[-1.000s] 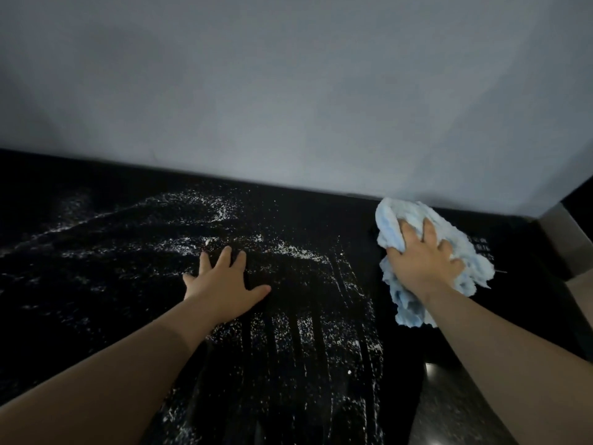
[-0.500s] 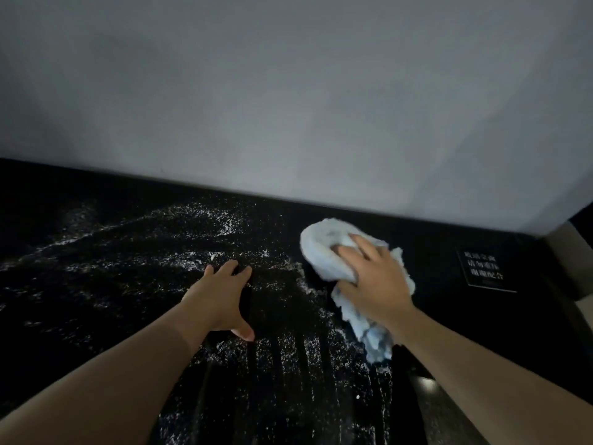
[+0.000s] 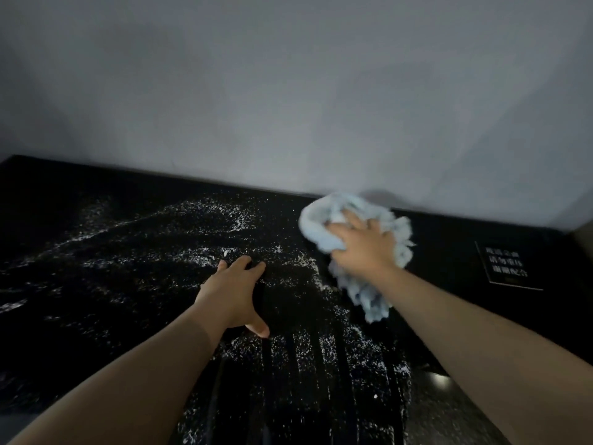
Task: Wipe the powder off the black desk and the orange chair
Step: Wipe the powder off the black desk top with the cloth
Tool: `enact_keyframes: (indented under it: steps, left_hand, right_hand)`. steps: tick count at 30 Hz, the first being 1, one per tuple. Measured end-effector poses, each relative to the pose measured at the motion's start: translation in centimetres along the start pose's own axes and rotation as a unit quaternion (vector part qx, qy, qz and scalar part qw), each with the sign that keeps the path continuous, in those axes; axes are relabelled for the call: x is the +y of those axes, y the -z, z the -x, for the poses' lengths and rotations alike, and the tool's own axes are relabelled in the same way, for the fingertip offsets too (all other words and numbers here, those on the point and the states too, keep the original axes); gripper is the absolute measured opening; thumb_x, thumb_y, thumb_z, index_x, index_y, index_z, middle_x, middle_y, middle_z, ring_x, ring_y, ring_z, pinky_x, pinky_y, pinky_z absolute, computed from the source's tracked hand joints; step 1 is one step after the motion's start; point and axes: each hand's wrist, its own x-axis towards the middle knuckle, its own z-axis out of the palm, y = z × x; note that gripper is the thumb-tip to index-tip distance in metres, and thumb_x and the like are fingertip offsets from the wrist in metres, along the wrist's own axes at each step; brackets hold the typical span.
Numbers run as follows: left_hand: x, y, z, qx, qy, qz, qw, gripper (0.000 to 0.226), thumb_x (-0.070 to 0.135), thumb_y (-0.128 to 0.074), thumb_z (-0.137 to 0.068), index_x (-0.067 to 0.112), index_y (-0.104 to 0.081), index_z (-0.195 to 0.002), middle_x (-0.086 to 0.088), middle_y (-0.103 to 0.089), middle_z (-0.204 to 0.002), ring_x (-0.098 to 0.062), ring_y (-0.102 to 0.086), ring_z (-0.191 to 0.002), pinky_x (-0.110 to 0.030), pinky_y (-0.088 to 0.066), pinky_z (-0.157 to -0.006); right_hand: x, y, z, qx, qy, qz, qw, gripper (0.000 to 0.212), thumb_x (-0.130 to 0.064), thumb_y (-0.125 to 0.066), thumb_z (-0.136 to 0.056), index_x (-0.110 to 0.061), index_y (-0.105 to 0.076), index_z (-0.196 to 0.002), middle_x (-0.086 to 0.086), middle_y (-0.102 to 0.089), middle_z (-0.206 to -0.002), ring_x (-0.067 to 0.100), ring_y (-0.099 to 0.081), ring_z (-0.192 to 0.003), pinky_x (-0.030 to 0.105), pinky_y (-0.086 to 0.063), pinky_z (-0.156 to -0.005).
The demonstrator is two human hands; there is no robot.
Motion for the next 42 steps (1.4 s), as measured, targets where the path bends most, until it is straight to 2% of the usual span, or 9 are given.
enact_keyframes:
  steps: [3,6,8,12,15,26,29,34,42]
  left_hand:
    - [-0.1,0.0,0.2,0.003,-0.002,0.002,1.000,0.124,0.051,-0.082,-0.059,0.030,-0.001,-0.150,0.005,0.005,-0.158,-0.032,0.002,-0.145,-0.050,-0.033,-0.109]
    - [-0.1,0.0,0.1,0.009,-0.006,0.001,1.000,0.124,0.052,-0.082,-0.059,0.030,-0.002,-0.150,0.005,0.004,-0.158,-0.032,0.002,-0.145,-0.049,-0.033,-0.109]
    - [-0.1,-0.1,0.0,0.010,-0.008,0.005,1.000,0.123,0.053,-0.082,-0.059,0.030,-0.003,-0.151,0.005,0.002,-0.157,-0.032,0.000,-0.145,-0.049,-0.034,-0.109]
    - [-0.2,-0.3,-0.1,0.012,-0.011,0.011,1.000,0.123,0.052,-0.082,-0.059,0.031,-0.002,-0.150,0.007,0.003,-0.157,-0.031,0.002,-0.145,-0.051,-0.035,-0.107]
    - [-0.4,-0.5,-0.4,0.014,-0.010,0.015,1.000,0.124,0.053,-0.082,-0.058,0.032,-0.002,-0.150,0.008,0.004,-0.157,-0.031,0.003,-0.145,-0.053,-0.035,-0.107]
    - [-0.7,-0.6,-0.4,0.024,-0.013,0.031,0.999,0.125,0.054,-0.083,-0.056,0.033,-0.004,-0.150,0.008,0.003,-0.157,-0.030,0.006,-0.145,-0.058,-0.030,-0.108]
    - [-0.7,-0.5,-0.5,0.024,-0.019,0.037,0.999,0.125,0.053,-0.083,-0.056,0.033,-0.004,-0.150,0.008,0.003,-0.157,-0.030,0.006,-0.145,-0.059,-0.030,-0.108]
    - [-0.8,-0.7,-0.4,0.021,-0.015,0.045,0.999,0.124,0.052,-0.083,-0.056,0.033,-0.005,-0.150,0.009,0.002,-0.156,-0.028,0.007,-0.145,-0.060,-0.028,-0.108]
    - [-0.3,-0.2,-0.1,0.020,-0.005,0.054,0.998,0.121,0.049,-0.084,-0.058,0.033,-0.006,-0.150,0.008,0.002,-0.157,-0.028,0.007,-0.145,-0.065,-0.019,-0.109]
  right_hand:
    - [-1.1,-0.7,3.3,-0.026,0.130,-0.064,0.989,0.040,-0.031,-0.045,-0.084,-0.044,-0.051,-0.121,-0.012,-0.032,-0.149,0.031,-0.031,-0.133,0.053,-0.030,-0.105]
    - [1.6,0.6,4.1,0.058,0.087,-0.140,0.985,0.042,-0.027,-0.052,-0.079,-0.032,-0.059,-0.120,-0.003,-0.053,-0.133,0.030,-0.049,-0.119,0.047,-0.041,-0.097]
    - [4.4,1.9,2.3,0.107,-0.007,-0.097,0.989,0.049,-0.028,-0.057,-0.080,-0.032,-0.052,-0.129,0.001,-0.043,-0.143,0.034,-0.043,-0.124,0.048,-0.037,-0.100]
    - [6.8,2.9,-2.6,-0.065,-0.142,-0.062,0.986,0.068,-0.044,-0.049,-0.087,-0.045,-0.013,-0.144,-0.011,0.004,-0.158,0.039,-0.010,-0.140,0.060,-0.018,-0.108]
    - [6.1,1.0,-5.3,-0.058,-0.177,-0.061,0.981,0.069,-0.052,-0.045,-0.087,-0.048,-0.007,-0.144,-0.009,0.012,-0.157,0.039,-0.001,-0.142,0.068,-0.008,-0.108]
    - [1.9,-0.2,3.9,-0.023,0.214,-0.118,0.969,0.038,-0.024,-0.042,-0.087,-0.036,-0.061,-0.117,-0.004,-0.049,-0.139,0.030,-0.047,-0.123,0.035,-0.032,-0.106]
    - [5.7,2.2,1.7,0.054,0.152,-0.111,0.981,0.052,-0.042,-0.040,-0.078,-0.026,-0.059,-0.124,0.007,-0.058,-0.129,0.032,-0.054,-0.114,0.040,-0.042,-0.094]
    - [10.7,0.8,-1.0,-0.048,-0.094,-0.015,0.994,0.066,-0.054,-0.045,-0.089,-0.044,-0.012,-0.146,-0.010,0.000,-0.159,0.037,-0.014,-0.141,0.057,-0.018,-0.110]
    - [4.8,-2.7,8.4,0.046,0.075,-0.019,0.996,0.048,-0.040,-0.058,-0.077,-0.048,-0.048,-0.124,-0.021,-0.030,-0.146,0.024,-0.030,-0.130,0.044,-0.024,-0.102]
